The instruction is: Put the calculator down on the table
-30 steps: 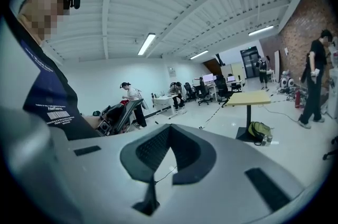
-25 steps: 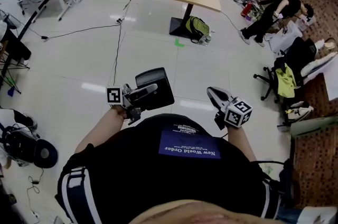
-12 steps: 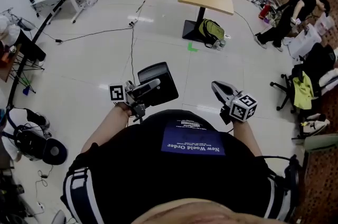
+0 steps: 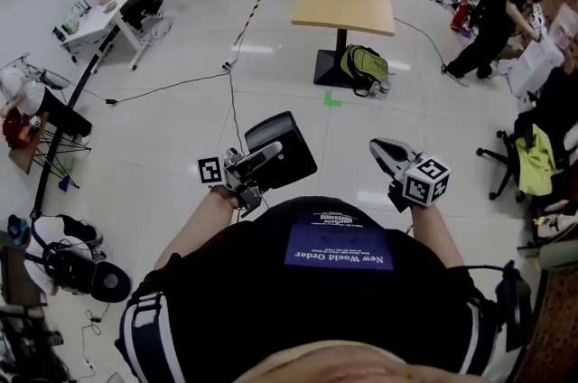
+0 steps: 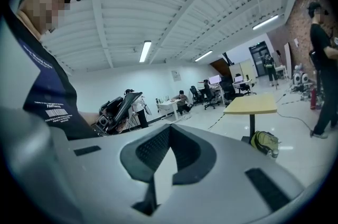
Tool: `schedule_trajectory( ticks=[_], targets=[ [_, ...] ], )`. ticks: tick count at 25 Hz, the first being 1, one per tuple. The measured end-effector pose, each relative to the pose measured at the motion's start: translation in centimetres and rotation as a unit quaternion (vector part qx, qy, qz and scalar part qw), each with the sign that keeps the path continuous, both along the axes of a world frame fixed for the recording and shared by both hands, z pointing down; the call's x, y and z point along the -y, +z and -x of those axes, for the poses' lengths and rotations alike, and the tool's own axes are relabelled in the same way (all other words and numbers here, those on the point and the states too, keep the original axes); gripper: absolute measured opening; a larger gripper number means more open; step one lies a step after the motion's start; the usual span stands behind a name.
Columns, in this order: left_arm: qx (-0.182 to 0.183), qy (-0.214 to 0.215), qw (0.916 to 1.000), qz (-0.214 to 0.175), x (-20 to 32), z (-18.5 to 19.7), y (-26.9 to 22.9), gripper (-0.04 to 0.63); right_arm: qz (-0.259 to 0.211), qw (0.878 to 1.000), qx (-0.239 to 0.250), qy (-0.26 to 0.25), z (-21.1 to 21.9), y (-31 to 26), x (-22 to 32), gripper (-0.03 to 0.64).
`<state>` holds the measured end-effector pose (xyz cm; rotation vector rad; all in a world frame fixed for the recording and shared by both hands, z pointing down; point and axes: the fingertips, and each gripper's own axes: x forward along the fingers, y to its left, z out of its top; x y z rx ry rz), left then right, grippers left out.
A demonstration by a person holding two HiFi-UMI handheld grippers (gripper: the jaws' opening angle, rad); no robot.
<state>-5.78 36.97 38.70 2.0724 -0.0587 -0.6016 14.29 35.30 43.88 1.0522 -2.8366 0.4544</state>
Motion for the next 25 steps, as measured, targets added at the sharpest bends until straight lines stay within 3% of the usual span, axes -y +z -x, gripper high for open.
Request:
schedule_trajectory(
  ticks=[6, 10, 18, 25],
  targets=[
    [0.005, 0.022, 0.9997, 0.013, 5.6, -1.5, 1.5, 0.141, 0.026, 0.999, 0.003, 0.030, -2.0, 2.1, 4.3, -0.014],
    [-0.003, 0.040, 0.9991, 0.014, 11.2, -1.2, 2.7, 0.141, 0.013, 0.999, -0.012, 0.042, -1.7, 1.6, 9.2, -0.014],
    [-0.013, 0.076, 0.9970, 0.002, 24.7, 3.8, 1.2, 0.141, -0.013, 0.997, -0.017, 0.075, 3.2, -1.8, 22.9, -0.014],
    [-0.004, 0.084, 0.9965, 0.002, 33.1, 6.7, 2.3, 0.141, -0.001, 0.996, -0.017, 0.088, 5.6, -0.9, 30.4, -0.014]
  ],
)
